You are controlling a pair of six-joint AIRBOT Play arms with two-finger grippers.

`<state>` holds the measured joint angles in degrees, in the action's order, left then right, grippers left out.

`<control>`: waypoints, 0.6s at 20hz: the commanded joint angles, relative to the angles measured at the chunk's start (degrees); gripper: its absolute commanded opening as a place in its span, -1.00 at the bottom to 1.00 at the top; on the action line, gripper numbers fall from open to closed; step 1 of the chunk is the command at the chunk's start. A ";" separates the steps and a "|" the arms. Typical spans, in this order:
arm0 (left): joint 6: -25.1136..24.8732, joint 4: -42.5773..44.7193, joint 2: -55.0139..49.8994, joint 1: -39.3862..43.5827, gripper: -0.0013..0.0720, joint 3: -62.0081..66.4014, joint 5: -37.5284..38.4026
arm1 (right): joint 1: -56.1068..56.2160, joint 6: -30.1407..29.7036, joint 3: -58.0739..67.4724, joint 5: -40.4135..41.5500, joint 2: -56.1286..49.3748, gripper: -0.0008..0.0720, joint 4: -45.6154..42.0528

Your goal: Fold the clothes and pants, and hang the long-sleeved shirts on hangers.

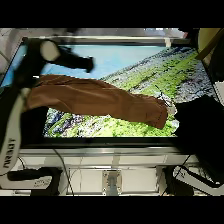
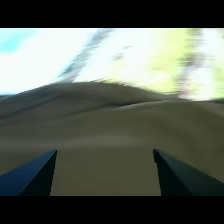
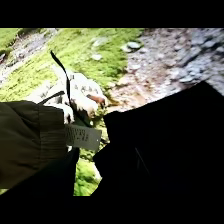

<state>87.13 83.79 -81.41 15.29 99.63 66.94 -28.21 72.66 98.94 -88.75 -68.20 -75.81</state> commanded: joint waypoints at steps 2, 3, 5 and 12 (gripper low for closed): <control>2.45 6.45 18.38 -26.03 0.97 -23.71 6.36 | -7.10 -3.80 -17.64 -0.81 5.11 0.07 12.85; 2.49 6.54 24.63 -32.39 0.97 -34.27 2.21 | -7.63 -4.90 -22.38 -0.44 7.39 0.07 14.45; 7.82 3.91 35.06 -45.92 0.95 -51.15 -10.86 | -7.21 -5.14 -30.34 -0.02 11.63 0.07 17.94; -18.23 -53.51 20.50 -83.52 0.89 -50.71 -6.29 | -1.27 -5.18 -34.38 3.08 14.16 0.07 24.28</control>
<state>80.31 53.43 -53.60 -56.18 47.53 55.99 -31.48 67.70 66.19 -87.83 -54.89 -54.39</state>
